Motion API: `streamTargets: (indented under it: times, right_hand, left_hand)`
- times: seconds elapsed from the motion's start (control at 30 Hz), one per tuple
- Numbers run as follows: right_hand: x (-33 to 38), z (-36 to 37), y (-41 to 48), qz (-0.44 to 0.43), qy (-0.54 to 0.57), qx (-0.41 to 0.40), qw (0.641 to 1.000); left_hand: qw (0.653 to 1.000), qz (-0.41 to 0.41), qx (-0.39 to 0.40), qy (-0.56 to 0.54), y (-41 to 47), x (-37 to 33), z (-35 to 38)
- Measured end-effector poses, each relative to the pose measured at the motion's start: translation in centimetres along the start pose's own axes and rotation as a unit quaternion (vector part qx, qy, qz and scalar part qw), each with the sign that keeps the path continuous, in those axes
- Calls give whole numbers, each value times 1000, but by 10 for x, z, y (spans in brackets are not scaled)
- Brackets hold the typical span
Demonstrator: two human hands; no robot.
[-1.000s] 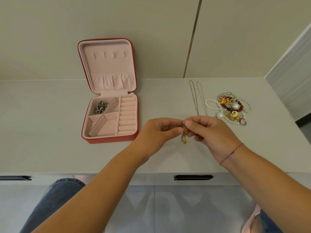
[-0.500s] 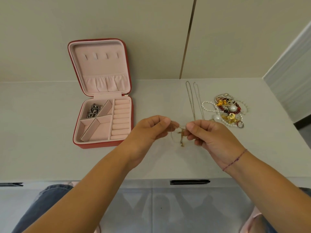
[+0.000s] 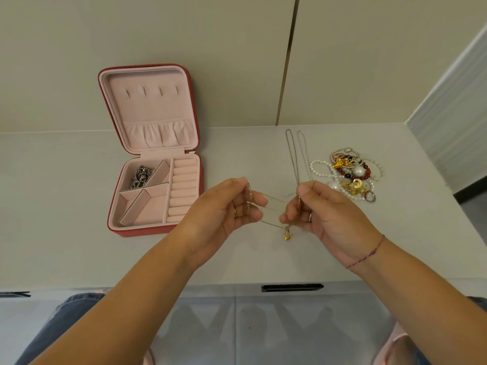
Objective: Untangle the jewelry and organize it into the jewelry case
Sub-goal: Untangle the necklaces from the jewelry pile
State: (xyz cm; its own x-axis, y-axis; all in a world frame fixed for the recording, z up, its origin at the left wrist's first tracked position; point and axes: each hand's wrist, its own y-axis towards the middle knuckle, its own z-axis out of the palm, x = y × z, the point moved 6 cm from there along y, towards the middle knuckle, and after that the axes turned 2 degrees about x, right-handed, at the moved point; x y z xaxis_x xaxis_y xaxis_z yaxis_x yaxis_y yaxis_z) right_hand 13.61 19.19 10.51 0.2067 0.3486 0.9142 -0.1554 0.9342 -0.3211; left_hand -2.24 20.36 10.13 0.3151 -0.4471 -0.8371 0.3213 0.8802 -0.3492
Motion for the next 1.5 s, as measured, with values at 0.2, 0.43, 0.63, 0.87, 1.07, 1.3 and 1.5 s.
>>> streamTargets:
  times: [0.2,0.43,0.63,0.87,1.07,1.3,1.5]
  right_hand:
    - [-2,0,-1,39,14,15,999]
    - [-2,-2,0,64,35,23,997]
    - [-1,-3,1,69,39,41,996]
    - [-11,-2,2,109,21,59,992]
    - [-12,5,-1,131,127,101,978]
    - [-8,14,1,111,248,197,942]
    - [-1,20,0,88,262,236,932]
  left_hand:
    - [998,39,-49,-11,0,-13,-17]
    - [998,46,-51,16,-7,-19,-22]
    - [996,55,-75,3,-5,-22,-31]
    - [984,108,-85,110,-6,-31,-32]
    - [951,109,-113,266,-8,-26,-30]
    - [909,84,-118,391,-10,-12,-20]
    - [908,48,-99,404,-17,1,-6]
